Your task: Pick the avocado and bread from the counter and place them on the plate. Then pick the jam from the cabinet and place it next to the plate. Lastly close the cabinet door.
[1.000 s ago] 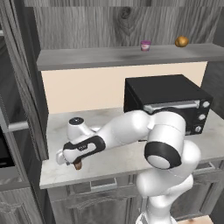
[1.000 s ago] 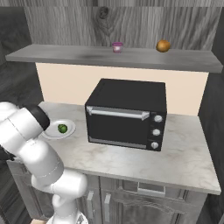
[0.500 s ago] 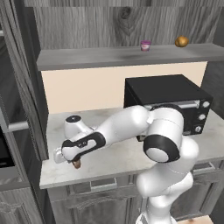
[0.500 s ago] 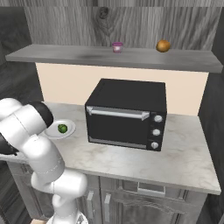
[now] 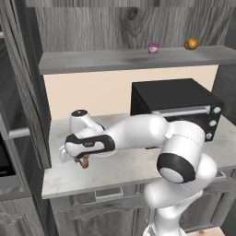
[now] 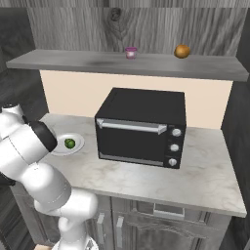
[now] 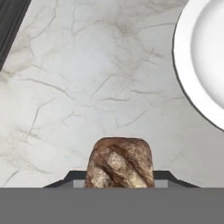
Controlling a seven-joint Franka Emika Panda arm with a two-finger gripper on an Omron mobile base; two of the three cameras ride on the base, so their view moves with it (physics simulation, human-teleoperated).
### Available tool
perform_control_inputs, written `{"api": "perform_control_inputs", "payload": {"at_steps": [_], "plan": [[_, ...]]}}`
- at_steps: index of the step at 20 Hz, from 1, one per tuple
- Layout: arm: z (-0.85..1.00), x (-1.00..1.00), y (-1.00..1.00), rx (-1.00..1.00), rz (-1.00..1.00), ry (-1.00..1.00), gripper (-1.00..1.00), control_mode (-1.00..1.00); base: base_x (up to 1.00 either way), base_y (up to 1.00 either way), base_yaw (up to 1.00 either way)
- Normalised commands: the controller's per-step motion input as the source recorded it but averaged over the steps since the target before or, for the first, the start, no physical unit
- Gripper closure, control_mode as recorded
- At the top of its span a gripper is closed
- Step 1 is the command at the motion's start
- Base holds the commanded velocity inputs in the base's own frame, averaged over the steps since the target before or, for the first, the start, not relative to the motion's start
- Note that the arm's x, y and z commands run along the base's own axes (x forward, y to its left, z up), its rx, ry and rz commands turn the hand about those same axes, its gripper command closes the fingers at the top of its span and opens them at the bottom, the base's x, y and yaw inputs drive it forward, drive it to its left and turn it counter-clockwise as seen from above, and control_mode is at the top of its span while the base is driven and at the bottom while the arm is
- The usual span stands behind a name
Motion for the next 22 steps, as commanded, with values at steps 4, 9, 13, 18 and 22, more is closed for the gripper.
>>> {"api": "perform_control_inputs", "payload": {"at_steps": [4, 9, 13, 18, 22], "plan": [[0.22, 0.27, -0.46, 0.0, -0.01, 0.0, 1.0, -1.0, 0.0, 0.0, 0.0], [0.13, 0.39, -0.43, 0.0, 0.0, 0.0, 1.0, -1.0, 0.0, 0.0, 0.0], [0.0, 0.36, -0.32, 0.0, 0.0, 0.0, 1.0, -1.0, 0.0, 0.0, 0.0], [0.0, 0.36, -0.27, 0.0, -0.01, 0.0, 1.0, -1.0, 0.0, 0.0, 0.0], [0.0, 0.32, -0.18, 0.0, -0.01, 0.0, 1.0, -1.0, 0.0, 0.0, 0.0]]}}
